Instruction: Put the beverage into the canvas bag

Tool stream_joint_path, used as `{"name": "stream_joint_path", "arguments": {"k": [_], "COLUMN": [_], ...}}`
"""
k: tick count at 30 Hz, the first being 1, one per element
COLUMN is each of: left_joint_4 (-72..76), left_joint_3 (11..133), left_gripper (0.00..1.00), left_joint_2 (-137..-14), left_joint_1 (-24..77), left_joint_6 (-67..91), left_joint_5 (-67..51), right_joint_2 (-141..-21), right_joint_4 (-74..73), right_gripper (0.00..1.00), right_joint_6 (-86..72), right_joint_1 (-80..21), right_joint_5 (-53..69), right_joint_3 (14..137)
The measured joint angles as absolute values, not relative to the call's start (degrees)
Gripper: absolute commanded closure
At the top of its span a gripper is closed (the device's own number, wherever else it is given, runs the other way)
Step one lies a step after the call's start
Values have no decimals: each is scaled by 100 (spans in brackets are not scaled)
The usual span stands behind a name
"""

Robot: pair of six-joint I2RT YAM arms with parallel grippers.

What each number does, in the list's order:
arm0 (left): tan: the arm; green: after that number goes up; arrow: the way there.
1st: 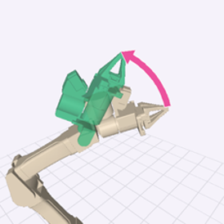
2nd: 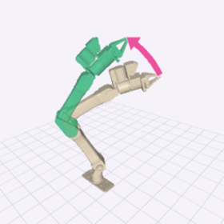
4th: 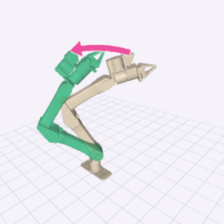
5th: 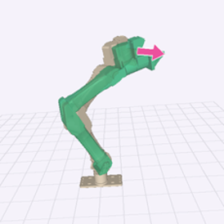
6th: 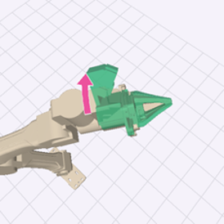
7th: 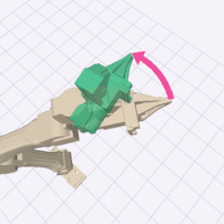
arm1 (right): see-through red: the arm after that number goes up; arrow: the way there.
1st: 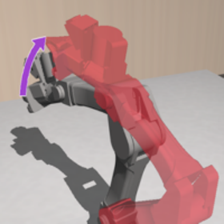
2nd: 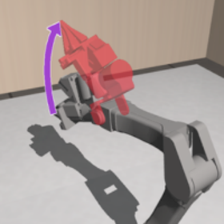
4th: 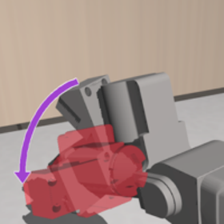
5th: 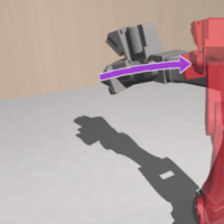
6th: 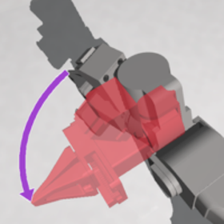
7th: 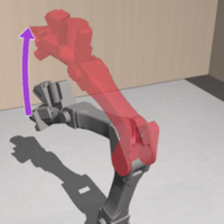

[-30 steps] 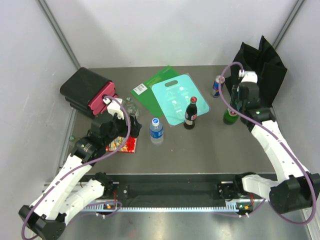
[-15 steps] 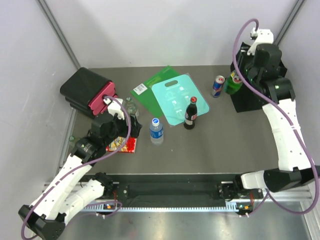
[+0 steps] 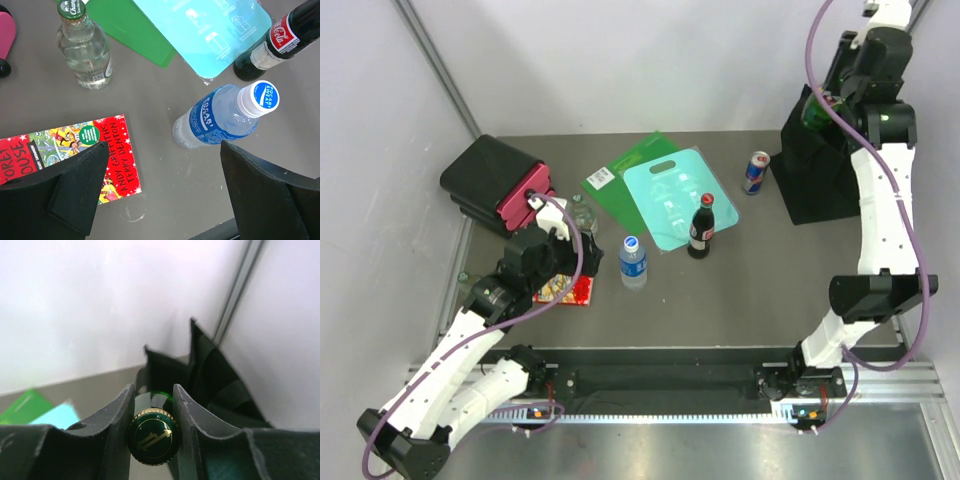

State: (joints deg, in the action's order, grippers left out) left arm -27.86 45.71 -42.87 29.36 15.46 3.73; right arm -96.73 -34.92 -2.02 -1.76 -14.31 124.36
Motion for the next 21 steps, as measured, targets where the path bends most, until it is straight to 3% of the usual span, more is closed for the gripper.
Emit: {"name": "stream_joint_path", "arguments": {"k": [11,21], "left_joint_4": [-2783,-2783], "left_joint_3": [4560,4560], "left_gripper": [3,3], "left_joint_2": [-4285,-4292], "left_joint_1": [2943,2943], "left_joint_6": [1522,1520], "left_joint_5": [399,443], "right_joint_2": [-10217,-11017], "right_joint_4": [-2394,-1883], "right_gripper": [100,100], "right_joint_6": [-3,242], "right_joint_1": [652,790], "right_joint_5": [-1022,-434], "right_joint_3": [12466,12411]}}
